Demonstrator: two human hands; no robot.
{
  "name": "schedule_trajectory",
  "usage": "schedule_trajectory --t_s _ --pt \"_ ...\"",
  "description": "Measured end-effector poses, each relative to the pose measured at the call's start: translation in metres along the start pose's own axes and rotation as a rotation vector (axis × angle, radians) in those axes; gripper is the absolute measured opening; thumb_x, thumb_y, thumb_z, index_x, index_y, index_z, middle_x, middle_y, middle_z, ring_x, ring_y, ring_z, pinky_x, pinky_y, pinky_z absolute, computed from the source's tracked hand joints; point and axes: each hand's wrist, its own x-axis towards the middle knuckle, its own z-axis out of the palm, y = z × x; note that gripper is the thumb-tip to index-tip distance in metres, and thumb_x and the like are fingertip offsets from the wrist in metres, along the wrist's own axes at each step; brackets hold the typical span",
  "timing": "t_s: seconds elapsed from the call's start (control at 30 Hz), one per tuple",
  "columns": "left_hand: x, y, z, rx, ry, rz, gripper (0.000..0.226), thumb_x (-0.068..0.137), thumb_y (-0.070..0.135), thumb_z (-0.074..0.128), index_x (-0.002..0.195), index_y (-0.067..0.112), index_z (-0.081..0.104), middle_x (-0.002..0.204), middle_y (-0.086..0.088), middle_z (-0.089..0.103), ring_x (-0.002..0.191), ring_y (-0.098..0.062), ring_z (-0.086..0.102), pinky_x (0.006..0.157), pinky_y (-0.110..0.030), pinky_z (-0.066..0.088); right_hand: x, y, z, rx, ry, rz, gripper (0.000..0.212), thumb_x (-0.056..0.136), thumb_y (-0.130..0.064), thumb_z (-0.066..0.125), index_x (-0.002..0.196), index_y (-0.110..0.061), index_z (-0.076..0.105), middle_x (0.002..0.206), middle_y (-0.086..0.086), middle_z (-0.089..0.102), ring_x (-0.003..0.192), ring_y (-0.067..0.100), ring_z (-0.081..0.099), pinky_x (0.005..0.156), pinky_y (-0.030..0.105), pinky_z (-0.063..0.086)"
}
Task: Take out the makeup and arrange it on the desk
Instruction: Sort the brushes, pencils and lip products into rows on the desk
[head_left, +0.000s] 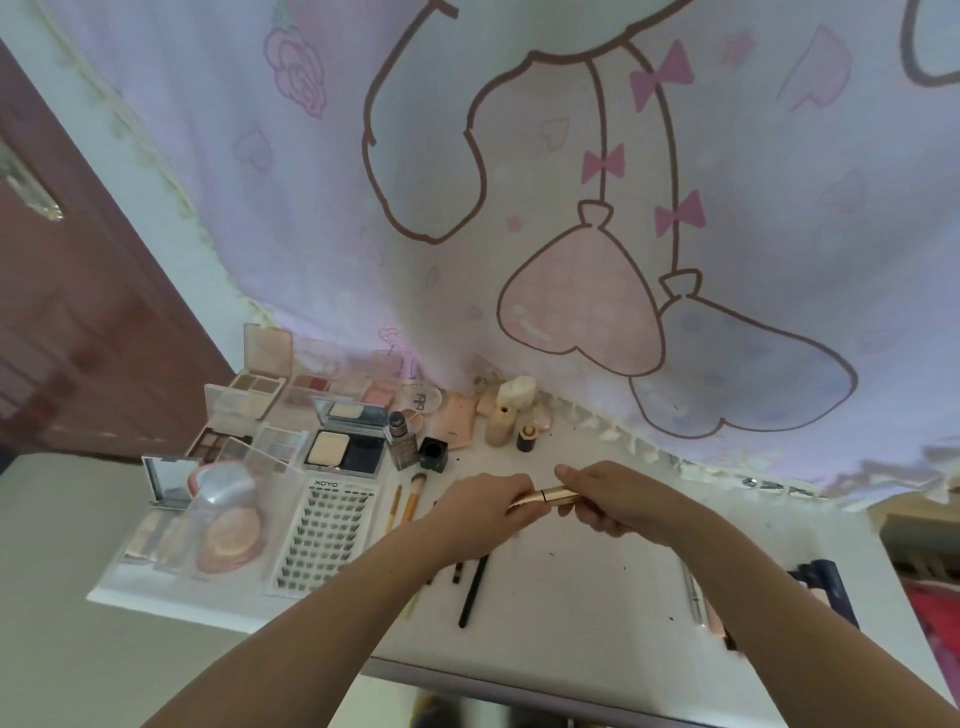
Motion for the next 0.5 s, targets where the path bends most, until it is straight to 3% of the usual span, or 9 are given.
schedule_trajectory --t_s 0.13,0.2,0.27,0.4,0.5 --pt "0.002 0.006 -0.005 -0.016 0.023 -0.005 0.028 0.097 0.048 0.037 0.093 0.023 0.049 0.068 0.008 0.049 0.064 -0.013 0.049 0.06 -0.027 0.039 -0.006 0.002 -0.009 0.131 -0.047 -0.08 0.016 0.093 -0.028 0.056 0.097 -0.013 0.059 0.078 0.001 0.06 0.068 0.01 0.053 0.055 0.02 0.044" --pt "0.002 0.009 -0.006 0.004 0.039 0.008 0.029 0.097 0.048 0.037 0.096 0.022 0.051 0.073 0.006 0.052 0.066 -0.014 0.05 0.061 -0.029 0.04 -0.011 0.002 -0.013 0.138 -0.068 -0.032 0.026 0.093 -0.038 0.054 0.101 -0.014 0.06 0.078 0.0 0.063 0.066 0.01 0.055 0.053 0.019 0.043" --pt "0.003 0.012 -0.006 0.023 0.052 0.024 0.031 0.097 0.048 0.038 0.098 0.02 0.052 0.076 0.004 0.055 0.069 -0.016 0.052 0.062 -0.031 0.04 -0.013 0.003 -0.013 0.085 -0.051 0.013 0.038 0.096 -0.046 0.044 0.095 -0.011 0.061 0.067 -0.001 0.058 0.054 0.009 0.049 0.049 0.018 0.037" --pt "0.004 0.015 -0.005 0.017 0.045 0.02 0.031 0.096 0.048 0.039 0.098 0.02 0.052 0.076 0.003 0.056 0.069 -0.017 0.053 0.065 -0.033 0.043 -0.015 0.007 -0.018 0.069 -0.062 -0.049 0.018 0.095 -0.028 0.053 0.101 -0.012 0.06 0.076 -0.001 0.062 0.066 0.008 0.055 0.056 0.019 0.043" --pt "0.005 0.019 -0.003 0.038 0.037 0.027 0.032 0.096 0.049 0.038 0.099 0.021 0.052 0.08 0.0 0.061 0.072 -0.019 0.057 0.067 -0.036 0.047 -0.019 0.008 -0.019 0.081 -0.069 -0.002 0.032 0.095 -0.041 0.049 0.101 -0.013 0.063 0.075 0.0 0.065 0.062 0.009 0.055 0.053 0.018 0.042"
